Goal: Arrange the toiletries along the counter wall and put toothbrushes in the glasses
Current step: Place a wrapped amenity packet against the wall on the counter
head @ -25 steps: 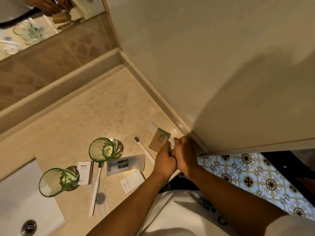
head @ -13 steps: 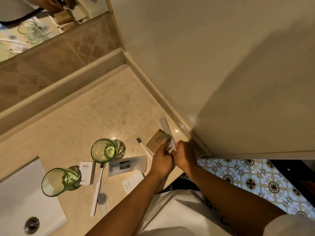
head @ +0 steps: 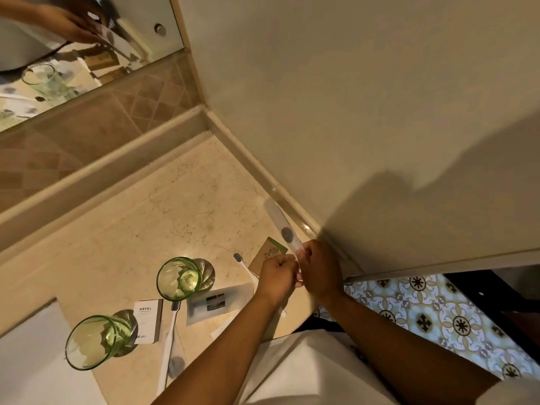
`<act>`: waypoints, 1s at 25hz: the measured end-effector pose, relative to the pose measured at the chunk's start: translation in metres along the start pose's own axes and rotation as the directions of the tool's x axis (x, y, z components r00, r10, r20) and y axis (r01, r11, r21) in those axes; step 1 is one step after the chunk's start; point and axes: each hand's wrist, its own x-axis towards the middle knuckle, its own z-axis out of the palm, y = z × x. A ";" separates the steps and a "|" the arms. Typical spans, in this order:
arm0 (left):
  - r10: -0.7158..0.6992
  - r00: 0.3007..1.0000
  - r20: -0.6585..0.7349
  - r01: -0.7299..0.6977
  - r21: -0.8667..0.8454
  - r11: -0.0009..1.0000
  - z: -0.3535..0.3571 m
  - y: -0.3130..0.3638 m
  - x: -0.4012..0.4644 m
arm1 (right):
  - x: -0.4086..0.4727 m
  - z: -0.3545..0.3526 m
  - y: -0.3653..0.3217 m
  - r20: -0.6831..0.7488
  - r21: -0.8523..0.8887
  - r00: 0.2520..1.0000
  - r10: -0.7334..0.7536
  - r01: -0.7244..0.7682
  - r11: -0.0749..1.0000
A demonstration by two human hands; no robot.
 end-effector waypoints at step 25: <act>0.163 0.946 -0.279 -0.182 -0.044 0.982 -0.183 0.132 0.079 | 0.064 0.054 -0.123 0.323 0.556 0.941 -0.104 -0.100 0.825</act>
